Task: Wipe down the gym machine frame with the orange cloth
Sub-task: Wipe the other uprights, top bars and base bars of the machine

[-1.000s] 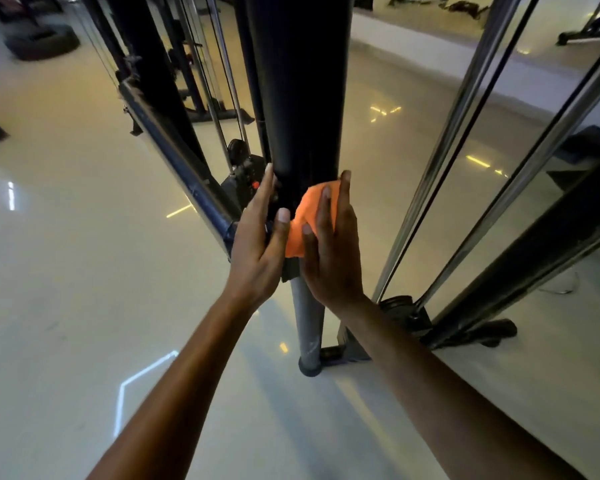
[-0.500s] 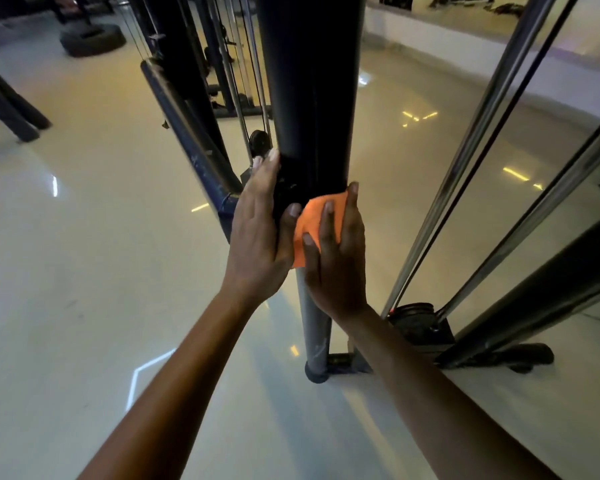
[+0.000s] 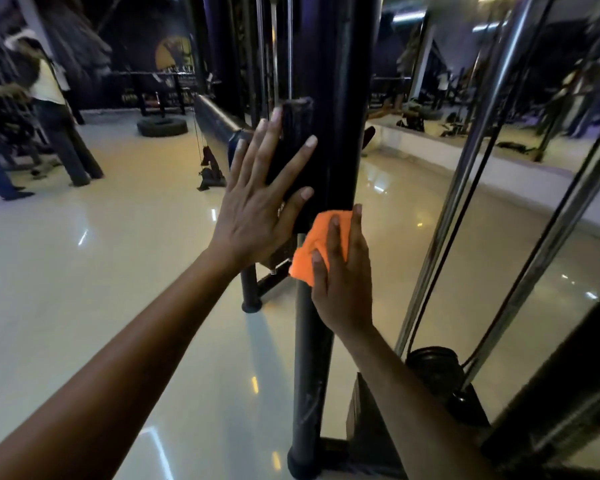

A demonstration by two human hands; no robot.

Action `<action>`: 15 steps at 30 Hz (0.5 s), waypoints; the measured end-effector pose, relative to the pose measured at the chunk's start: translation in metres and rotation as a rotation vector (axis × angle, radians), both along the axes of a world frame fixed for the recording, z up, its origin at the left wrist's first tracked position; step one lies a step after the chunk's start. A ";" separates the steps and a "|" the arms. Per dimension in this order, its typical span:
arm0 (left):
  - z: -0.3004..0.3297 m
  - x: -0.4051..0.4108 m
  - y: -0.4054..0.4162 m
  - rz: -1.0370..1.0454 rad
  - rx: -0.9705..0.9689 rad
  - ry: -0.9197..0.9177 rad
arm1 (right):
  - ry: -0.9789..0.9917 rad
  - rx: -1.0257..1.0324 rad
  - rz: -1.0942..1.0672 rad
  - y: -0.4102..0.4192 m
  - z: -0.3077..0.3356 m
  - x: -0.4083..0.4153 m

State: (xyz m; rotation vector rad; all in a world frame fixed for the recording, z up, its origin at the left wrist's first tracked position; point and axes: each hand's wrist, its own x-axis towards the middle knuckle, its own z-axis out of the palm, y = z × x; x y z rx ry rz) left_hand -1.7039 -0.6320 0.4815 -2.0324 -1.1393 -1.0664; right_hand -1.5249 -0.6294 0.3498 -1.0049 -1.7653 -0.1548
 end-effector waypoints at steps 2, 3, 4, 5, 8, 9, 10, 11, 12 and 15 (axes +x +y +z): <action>-0.017 0.000 0.001 0.031 0.035 0.017 | -0.036 -0.022 0.022 -0.002 -0.047 0.010; -0.024 0.000 0.000 0.039 0.046 0.020 | -0.025 -0.031 0.030 -0.001 -0.057 0.012; -0.031 0.001 0.000 0.046 0.055 0.015 | -0.005 -0.021 0.032 0.001 -0.058 0.013; -0.038 0.002 -0.002 0.057 0.062 0.003 | 0.012 0.011 0.029 0.004 -0.052 0.012; -0.053 0.005 -0.001 0.095 0.072 -0.034 | 0.092 0.105 0.003 0.014 -0.008 0.001; -0.058 0.006 -0.001 0.100 0.070 -0.043 | 0.108 0.119 -0.013 0.015 0.003 -0.003; -0.064 0.006 0.000 0.099 0.068 -0.052 | 0.108 0.133 -0.025 0.015 0.007 -0.006; -0.071 0.006 0.000 0.091 0.068 -0.070 | 0.095 0.150 -0.034 0.014 0.000 -0.008; -0.078 0.005 0.001 0.075 0.078 -0.099 | 0.070 0.161 -0.050 0.011 -0.014 -0.009; -0.097 0.005 -0.002 0.010 0.091 -0.246 | -0.014 0.094 -0.091 0.000 -0.086 -0.003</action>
